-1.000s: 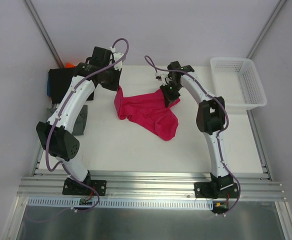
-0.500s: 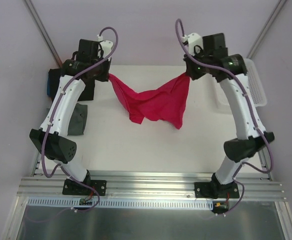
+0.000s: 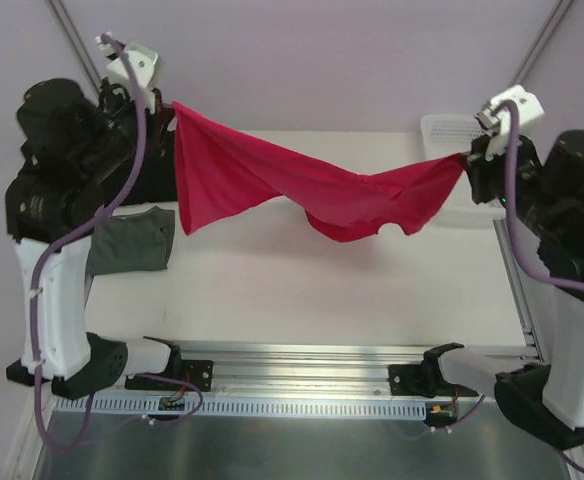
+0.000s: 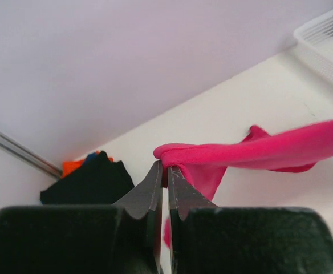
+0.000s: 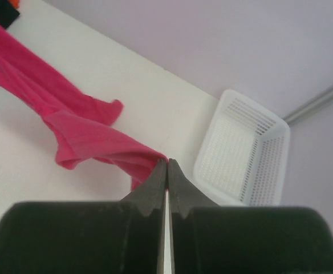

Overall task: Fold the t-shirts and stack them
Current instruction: Flatten the tshirt out

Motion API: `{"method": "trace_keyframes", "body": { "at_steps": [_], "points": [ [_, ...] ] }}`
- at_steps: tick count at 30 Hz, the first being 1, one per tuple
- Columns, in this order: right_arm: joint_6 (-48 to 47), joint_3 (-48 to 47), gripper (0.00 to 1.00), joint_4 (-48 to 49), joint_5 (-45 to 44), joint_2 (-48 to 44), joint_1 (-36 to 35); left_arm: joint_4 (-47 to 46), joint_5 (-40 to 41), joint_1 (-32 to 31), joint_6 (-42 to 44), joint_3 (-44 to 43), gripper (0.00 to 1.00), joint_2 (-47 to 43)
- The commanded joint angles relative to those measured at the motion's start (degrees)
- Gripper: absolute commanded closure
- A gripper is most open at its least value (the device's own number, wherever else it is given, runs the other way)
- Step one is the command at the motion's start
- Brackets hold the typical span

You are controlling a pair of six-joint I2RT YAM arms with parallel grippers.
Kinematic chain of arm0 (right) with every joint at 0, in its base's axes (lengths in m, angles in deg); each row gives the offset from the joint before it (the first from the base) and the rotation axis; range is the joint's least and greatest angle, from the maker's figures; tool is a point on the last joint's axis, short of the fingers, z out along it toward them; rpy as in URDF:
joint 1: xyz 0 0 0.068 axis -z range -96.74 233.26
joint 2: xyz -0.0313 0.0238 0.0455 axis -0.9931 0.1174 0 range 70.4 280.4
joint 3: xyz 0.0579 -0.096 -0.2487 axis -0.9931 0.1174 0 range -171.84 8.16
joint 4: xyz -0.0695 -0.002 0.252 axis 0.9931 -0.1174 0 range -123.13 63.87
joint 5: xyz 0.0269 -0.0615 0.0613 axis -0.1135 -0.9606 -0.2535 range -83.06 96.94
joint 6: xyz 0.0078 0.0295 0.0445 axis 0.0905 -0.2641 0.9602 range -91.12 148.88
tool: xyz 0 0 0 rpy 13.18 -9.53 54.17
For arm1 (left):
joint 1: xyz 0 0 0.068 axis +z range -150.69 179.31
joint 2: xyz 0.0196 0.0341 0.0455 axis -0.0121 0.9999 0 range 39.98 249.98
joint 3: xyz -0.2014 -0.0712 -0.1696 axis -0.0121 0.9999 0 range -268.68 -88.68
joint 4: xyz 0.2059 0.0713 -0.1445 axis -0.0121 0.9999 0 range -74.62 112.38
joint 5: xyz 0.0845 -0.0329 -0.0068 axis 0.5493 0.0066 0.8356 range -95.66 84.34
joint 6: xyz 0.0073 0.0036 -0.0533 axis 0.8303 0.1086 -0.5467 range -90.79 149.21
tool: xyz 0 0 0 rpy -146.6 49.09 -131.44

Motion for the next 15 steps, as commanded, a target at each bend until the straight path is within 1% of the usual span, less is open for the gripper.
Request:
{"method": "trace_keyframes", "body": {
  "at_steps": [1, 2, 3, 4, 8, 11, 13, 15],
  "points": [
    [-1.09, 3.82, 0.99, 0.37, -4.90, -8.17, 2.87, -1.84, -9.61, -0.29, 6.86, 2.13, 1.00, -8.97],
    [-1.01, 4.96, 0.99, 0.64, -5.69, -9.84, 3.22, -2.19, -10.59, -0.29, 7.66, 3.88, 1.00, -10.39],
    [-1.09, 4.71, 0.99, 0.03, -6.22, -12.47, 3.57, -2.28, -11.38, -0.29, 7.84, 4.42, 1.00, -12.49],
    [-1.18, 3.75, 0.99, -0.67, -6.48, -13.19, 3.57, -2.20, -11.56, -0.29, 7.67, 4.69, 1.00, -13.30],
    [-0.83, -3.80, 0.99, -3.75, -8.77, -15.13, 4.72, -2.11, -11.91, -0.11, 6.44, 7.76, 1.00, -17.08],
    [-1.36, -7.32, 1.00, -3.14, -10.79, -15.48, 5.24, -2.11, -12.97, 0.24, 6.79, 10.58, 1.00, -19.80],
    [-2.85, -9.60, 0.99, -1.39, -13.16, -15.22, 5.24, -2.02, -13.41, 0.42, 6.96, 11.19, 1.00, -20.51],
    [-4.25, -9.97, 1.00, 1.41, -13.78, -14.87, 5.16, -2.20, -14.46, 0.94, 6.09, 10.94, 1.00, -20.34]
  ]
}}
